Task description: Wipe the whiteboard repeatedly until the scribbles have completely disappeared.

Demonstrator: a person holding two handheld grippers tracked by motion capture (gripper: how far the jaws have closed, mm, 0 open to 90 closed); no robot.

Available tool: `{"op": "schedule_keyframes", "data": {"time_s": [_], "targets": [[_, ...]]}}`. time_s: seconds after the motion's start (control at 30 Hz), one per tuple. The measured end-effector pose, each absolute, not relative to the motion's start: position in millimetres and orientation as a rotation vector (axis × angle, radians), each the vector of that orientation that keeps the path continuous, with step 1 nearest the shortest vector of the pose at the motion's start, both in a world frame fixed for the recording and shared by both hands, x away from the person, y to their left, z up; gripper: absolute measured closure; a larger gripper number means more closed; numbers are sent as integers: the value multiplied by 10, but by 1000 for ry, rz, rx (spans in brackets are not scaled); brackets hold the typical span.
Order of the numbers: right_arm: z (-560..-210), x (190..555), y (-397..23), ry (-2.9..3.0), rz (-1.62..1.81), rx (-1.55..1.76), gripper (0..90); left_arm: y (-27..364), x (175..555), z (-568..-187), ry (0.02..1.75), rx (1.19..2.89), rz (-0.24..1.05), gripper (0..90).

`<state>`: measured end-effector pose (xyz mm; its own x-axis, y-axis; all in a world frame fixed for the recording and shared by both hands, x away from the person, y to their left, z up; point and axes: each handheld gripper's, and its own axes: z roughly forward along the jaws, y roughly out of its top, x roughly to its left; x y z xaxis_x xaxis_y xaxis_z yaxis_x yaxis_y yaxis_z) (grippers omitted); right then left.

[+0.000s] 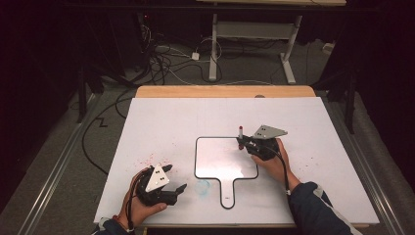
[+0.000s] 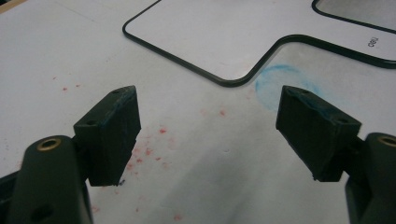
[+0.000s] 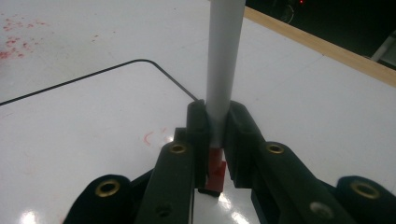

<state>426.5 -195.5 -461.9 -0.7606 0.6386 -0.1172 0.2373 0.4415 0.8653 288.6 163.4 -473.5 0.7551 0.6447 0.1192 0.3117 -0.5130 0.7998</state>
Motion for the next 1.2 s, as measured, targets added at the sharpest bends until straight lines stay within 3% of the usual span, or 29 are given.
{"op": "schedule_keyframes", "data": {"time_s": [0.33, 0.73, 1.2], "targets": [[-4613, 4419, -2212, 2159, 1189, 868, 821, 1645, 2888, -4735, 719, 2130, 524, 213], [-4648, 4224, -1783, 2256, 1287, 737, 820, 1639, 2886, -4735, 715, 2131, 523, 213], [-4605, 4387, -2187, 2147, 1148, 873, 821, 1634, 2878, -4731, 713, 2131, 525, 213]]}}
